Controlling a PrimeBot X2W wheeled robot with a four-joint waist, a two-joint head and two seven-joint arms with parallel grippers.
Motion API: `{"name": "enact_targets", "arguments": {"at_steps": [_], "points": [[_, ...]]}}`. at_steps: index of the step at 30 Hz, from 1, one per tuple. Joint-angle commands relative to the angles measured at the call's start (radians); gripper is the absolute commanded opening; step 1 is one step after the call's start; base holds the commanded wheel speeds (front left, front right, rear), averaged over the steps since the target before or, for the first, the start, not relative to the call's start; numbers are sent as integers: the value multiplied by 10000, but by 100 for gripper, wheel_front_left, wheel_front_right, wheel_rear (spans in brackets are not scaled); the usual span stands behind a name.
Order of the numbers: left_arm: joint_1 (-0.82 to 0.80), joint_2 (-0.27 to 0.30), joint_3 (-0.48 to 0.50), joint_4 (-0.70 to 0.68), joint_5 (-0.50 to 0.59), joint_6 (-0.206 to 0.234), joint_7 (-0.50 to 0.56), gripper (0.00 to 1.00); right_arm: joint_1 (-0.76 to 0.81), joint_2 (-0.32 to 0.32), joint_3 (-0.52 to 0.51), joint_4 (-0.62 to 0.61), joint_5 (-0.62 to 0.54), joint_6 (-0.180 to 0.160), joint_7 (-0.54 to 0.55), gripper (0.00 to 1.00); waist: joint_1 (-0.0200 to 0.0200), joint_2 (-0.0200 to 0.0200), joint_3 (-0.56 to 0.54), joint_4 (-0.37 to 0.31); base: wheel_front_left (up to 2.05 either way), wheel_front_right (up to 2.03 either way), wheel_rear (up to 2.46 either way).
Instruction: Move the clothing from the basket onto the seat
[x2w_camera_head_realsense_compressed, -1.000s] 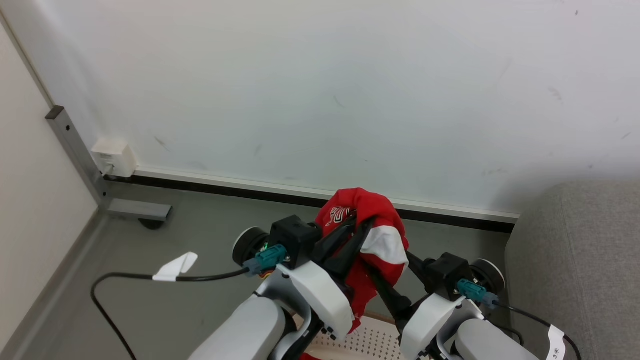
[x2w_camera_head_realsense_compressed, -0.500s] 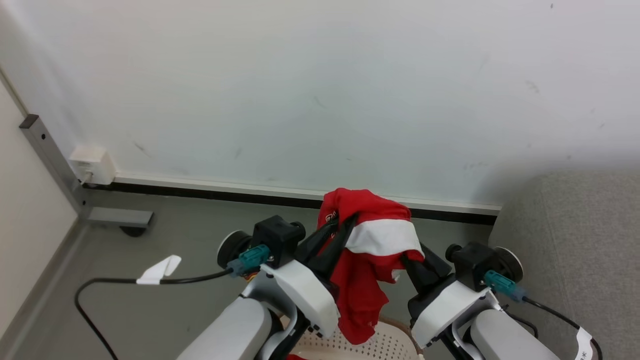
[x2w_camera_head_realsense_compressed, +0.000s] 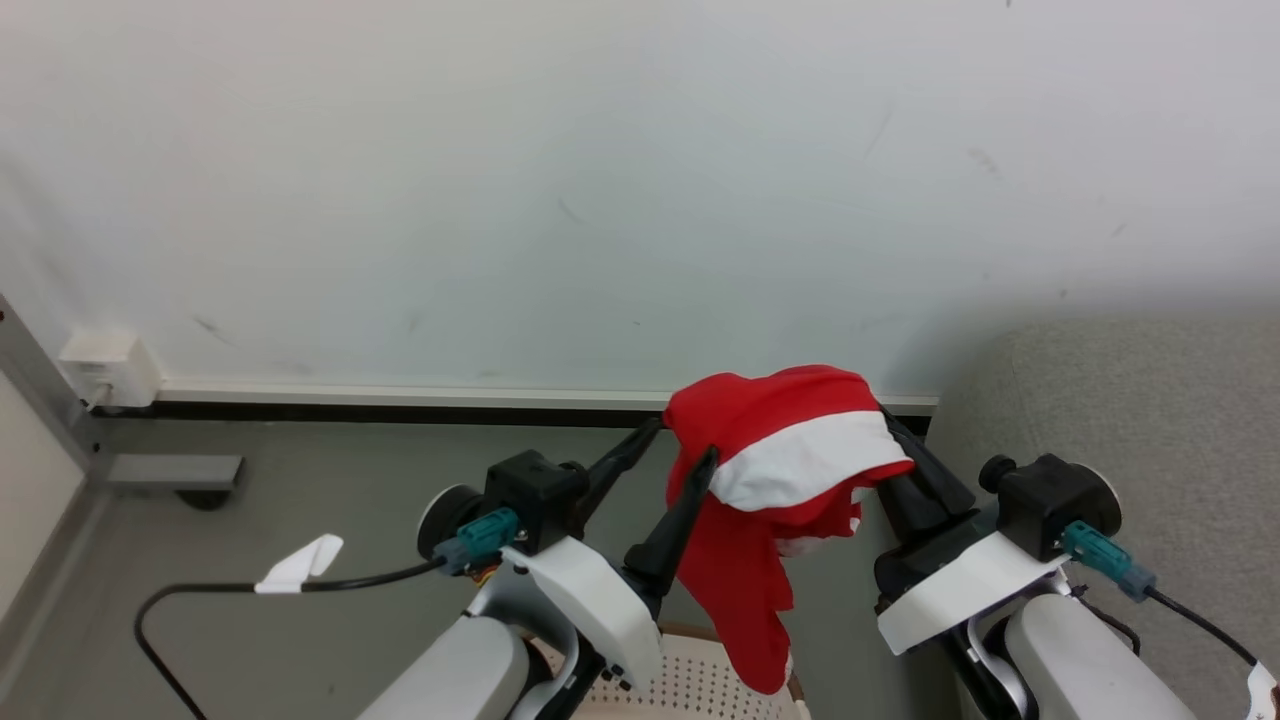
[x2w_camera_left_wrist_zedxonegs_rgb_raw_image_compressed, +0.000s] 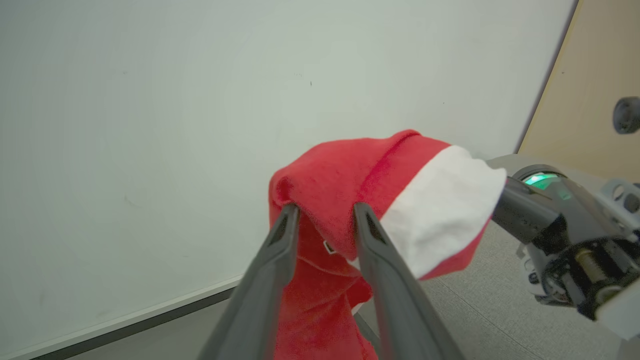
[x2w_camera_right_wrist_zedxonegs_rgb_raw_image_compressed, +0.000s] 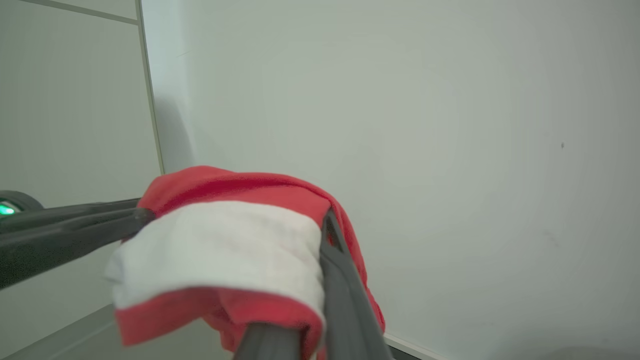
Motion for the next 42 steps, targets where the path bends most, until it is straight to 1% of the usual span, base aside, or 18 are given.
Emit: {"name": "enact_targets", "arguments": {"at_steps": [1,8,14,19,26,32,38,42], "points": [[132,119,55,-54,-129,40,-73,100,103,-196,-139,-193,-101,2,-35,0,0,0,18,-202,0,0,0],[191,220,137,-223,-117,170,-210,100,89,-780,-322,-927,-411,3,-35,0,0,0,138,-946,0,0,0],[187,345,113,-246,-4,254,-267,100,102,-1206,-818,-1514,-609,3,-35,0,0,0,324,-1759,0,0,0],[73,444,-48,-169,198,213,-339,100,180,-1470,-1357,-1988,-776,2,-35,0,0,0,539,-2479,0,0,0],[-11,548,-260,-21,453,97,-635,100,370,-1707,-2093,-2640,-1107,3,-35,0,0,0,871,-3463,0,0,0],[-91,498,-340,78,507,120,-863,100,508,-1686,-2583,-3188,-1299,2,-35,0,0,0,1206,-4253,0,0,0],[-145,370,-531,313,584,65,-979,100,609,-1700,-3208,-3729,-1303,2,-35,0,0,0,1568,-4837,0,0,0],[-222,344,-603,415,626,30,-983,100,716,-1779,-3605,-4065,-1352,2,-35,0,0,0,1812,-5039,0,0,0]]}}
